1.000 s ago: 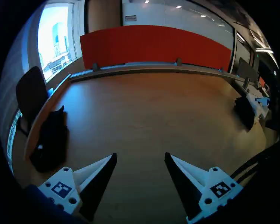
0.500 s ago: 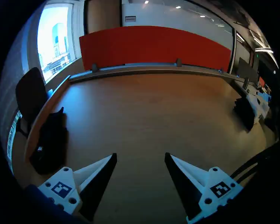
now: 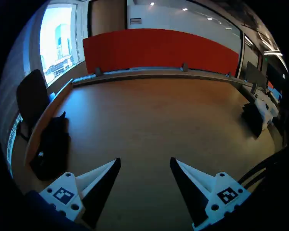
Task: Fold towel
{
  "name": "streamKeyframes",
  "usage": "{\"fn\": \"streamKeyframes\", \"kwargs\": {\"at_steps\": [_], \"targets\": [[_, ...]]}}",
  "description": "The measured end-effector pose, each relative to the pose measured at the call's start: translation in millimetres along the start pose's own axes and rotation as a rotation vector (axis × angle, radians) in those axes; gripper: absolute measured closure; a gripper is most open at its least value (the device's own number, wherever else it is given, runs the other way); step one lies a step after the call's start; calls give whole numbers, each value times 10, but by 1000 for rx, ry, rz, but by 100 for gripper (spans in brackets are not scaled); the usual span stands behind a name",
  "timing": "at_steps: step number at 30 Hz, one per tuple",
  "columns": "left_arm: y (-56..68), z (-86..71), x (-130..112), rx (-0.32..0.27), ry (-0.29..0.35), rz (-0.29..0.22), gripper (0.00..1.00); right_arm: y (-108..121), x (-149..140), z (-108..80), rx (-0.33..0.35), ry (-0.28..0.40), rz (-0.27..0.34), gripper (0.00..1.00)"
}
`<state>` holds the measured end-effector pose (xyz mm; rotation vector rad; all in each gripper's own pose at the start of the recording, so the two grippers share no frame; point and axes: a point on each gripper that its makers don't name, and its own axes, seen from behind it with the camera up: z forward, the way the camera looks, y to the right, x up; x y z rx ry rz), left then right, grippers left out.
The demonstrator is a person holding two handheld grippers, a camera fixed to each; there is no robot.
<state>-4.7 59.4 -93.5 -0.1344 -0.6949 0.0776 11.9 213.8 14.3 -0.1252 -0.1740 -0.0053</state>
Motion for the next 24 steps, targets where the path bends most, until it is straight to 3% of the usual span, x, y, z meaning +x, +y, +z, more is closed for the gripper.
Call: {"fn": "streamKeyframes", "kwargs": {"at_steps": [7, 11, 24], "targets": [[-26, 4, 106, 0, 35, -5, 5, -146, 134, -7, 8, 41, -22, 7], [-53, 4, 183, 3, 59, -3, 5, -282, 246, -26, 24, 71, -26, 0], [-208, -35, 546, 45, 183, -6, 5, -742, 405, -29, 51, 99, -83, 0]]}}
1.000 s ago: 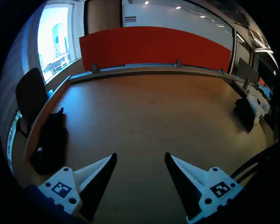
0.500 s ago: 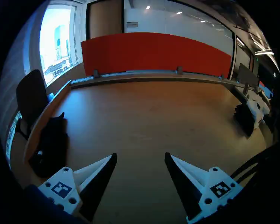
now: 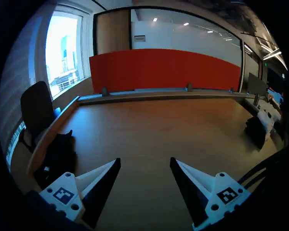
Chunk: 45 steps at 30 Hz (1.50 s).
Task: Fold towel
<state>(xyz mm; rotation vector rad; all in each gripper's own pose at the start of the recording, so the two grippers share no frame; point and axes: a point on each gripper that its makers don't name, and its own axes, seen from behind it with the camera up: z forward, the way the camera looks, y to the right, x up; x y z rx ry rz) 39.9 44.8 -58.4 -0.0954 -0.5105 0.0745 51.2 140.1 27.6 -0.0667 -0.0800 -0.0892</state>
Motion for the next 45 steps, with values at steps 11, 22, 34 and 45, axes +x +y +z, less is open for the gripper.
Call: {"fn": "streamKeyframes", "kwargs": {"at_steps": [11, 22, 34, 45], "targets": [[-246, 20, 545, 47, 140, -15, 5, -463, 187, 3, 31, 19, -2, 0], [-413, 54, 1059, 57, 267, -33, 5, -1035, 342, 26, 72, 38, -13, 0], [-489, 54, 1322, 45, 338, -53, 5, -1417, 456, 65, 64, 48, 2, 0], [-537, 66, 1370, 45, 383, -83, 5, -1542, 510, 82, 64, 42, 20, 0]]}}
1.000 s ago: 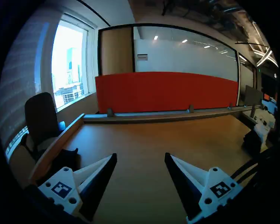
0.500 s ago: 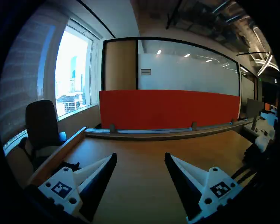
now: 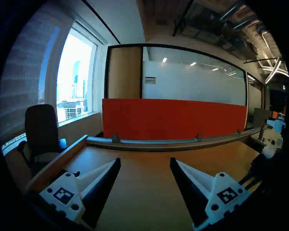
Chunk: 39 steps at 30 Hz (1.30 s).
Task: Fold towel
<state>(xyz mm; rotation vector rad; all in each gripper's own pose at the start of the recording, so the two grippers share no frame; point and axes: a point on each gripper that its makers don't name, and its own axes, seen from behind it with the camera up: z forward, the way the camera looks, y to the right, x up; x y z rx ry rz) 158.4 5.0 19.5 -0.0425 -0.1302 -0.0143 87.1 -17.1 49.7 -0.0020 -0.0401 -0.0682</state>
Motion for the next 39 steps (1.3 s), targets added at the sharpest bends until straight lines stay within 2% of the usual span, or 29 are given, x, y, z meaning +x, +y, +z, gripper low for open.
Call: {"fn": "streamKeyframes", "kwargs": {"at_steps": [15, 20, 27, 39], "targets": [[45, 15, -187, -10, 43, -12, 5, -110, 95, -35, 14, -10, 14, 0], [8, 5, -292, -4, 63, -10, 5, -156, 102, -35, 16, -11, 24, 0], [-59, 11, -510, 9, 78, -9, 5, -198, 74, -16, 6, -5, 71, 0], [-50, 33, -874, -1, 114, -8, 5, -173, -116, -72, -16, 24, 88, 0]]}}
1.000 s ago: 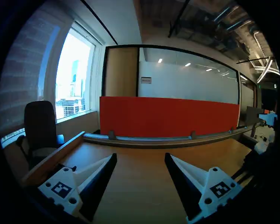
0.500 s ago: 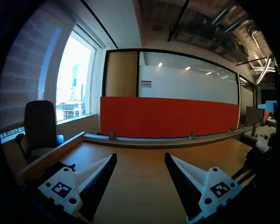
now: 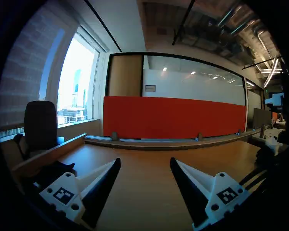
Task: Fold towel
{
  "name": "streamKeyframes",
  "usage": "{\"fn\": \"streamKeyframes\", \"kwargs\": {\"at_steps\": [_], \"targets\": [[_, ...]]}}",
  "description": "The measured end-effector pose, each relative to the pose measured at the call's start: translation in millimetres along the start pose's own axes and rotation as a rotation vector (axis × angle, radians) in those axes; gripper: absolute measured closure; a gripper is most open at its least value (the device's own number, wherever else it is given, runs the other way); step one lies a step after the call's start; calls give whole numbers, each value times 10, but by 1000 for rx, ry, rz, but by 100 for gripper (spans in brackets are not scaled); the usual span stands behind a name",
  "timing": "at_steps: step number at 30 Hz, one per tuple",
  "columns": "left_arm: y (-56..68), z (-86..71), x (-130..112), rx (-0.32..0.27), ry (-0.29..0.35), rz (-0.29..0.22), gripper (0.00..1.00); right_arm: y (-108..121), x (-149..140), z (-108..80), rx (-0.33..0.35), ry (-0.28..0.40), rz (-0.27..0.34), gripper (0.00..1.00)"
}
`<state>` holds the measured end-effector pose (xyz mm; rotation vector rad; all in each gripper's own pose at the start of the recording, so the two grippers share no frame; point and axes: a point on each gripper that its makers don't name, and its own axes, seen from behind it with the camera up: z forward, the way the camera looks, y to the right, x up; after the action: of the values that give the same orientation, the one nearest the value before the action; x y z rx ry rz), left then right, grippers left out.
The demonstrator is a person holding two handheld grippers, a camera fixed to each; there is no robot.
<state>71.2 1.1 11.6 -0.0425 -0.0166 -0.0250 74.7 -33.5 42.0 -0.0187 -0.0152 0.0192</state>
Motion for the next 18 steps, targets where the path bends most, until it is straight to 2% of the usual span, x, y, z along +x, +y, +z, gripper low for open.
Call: {"fn": "streamKeyframes", "kwargs": {"at_steps": [18], "targets": [[-46, -77, -566, 16, 20, 14, 5, -35, -360, -45, 24, 31, -7, 0]]}}
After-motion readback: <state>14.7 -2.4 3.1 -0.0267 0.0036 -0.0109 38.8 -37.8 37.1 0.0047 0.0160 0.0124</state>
